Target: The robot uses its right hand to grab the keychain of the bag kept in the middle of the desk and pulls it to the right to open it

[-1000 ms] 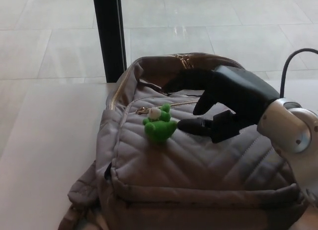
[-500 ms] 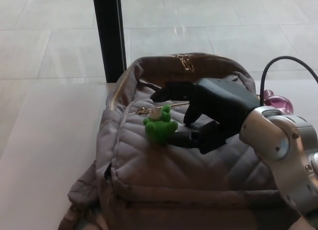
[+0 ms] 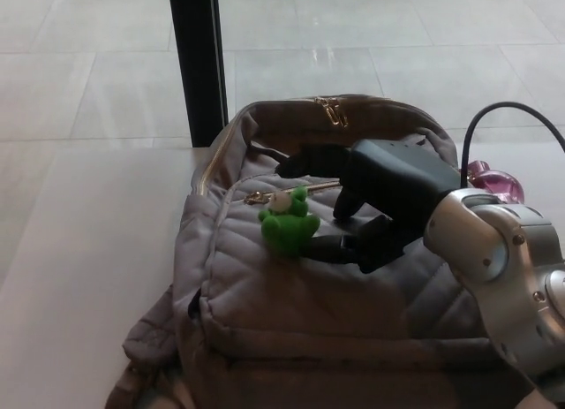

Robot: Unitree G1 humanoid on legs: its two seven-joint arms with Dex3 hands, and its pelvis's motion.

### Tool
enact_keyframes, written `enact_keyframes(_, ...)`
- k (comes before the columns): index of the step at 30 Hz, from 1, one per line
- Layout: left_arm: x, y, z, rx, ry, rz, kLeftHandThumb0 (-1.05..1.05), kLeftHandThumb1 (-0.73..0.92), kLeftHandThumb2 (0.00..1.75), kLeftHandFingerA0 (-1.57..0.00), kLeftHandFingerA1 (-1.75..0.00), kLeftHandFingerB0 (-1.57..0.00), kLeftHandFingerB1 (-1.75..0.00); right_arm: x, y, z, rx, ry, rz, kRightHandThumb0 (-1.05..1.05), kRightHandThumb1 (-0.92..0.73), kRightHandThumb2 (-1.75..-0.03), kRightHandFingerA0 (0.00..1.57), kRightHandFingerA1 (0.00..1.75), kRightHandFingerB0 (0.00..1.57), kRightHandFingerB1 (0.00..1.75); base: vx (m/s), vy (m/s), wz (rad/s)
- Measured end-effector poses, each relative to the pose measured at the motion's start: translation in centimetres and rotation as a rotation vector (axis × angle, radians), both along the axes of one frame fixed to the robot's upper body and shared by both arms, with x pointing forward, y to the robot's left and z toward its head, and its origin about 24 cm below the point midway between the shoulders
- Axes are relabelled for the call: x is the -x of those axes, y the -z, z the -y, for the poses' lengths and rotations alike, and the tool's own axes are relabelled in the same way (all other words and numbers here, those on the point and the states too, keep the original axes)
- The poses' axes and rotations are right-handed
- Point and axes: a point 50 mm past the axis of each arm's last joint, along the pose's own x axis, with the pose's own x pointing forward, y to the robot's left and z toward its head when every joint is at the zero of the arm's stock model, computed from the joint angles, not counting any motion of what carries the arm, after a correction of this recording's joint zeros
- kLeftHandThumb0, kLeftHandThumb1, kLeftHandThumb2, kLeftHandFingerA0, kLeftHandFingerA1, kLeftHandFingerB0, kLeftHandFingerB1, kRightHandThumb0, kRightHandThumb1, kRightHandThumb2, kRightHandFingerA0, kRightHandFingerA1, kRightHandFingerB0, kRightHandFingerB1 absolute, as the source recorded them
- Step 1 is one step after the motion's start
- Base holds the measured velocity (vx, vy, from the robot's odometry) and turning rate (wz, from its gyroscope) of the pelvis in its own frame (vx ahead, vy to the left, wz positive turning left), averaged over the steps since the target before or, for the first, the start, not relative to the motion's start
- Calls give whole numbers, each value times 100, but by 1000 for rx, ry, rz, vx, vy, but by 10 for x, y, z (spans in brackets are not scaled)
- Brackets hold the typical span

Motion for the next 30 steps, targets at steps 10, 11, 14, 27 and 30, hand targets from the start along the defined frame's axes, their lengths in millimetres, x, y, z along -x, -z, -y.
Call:
enact_keyframes(10,0,1,0,4,-8,-6,-100,20,119,-102,-121,-86,-109,2,4,-7,36,-10,12,-78,-58,-59,79,88,25,37,0,0,0)
enact_keyframes(11,0,1,0,4,-7,-6,-98,20,122,-102,-120,-90,-110,2,5,-7,39,-12,14,-76,-58,-59,79,86,26,37,0,0,0)
enact_keyframes(14,-2,0,0,4,-7,-1,-91,22,123,-102,-118,-83,-107,3,5,-9,46,-14,22,-73,-57,-58,82,91,27,37,0,0,0)
enact_keyframes(27,-4,-1,0,-13,-11,7,-105,45,134,-101,-117,-92,-108,9,14,-12,-10,9,68,-29,-74,-68,94,137,66,58,0,0,0)
enact_keyframes(30,-5,-1,-1,-17,-14,14,-105,55,142,-96,-115,-90,-107,10,18,-13,-53,15,95,-25,-74,-74,84,175,87,76,0,0,0)
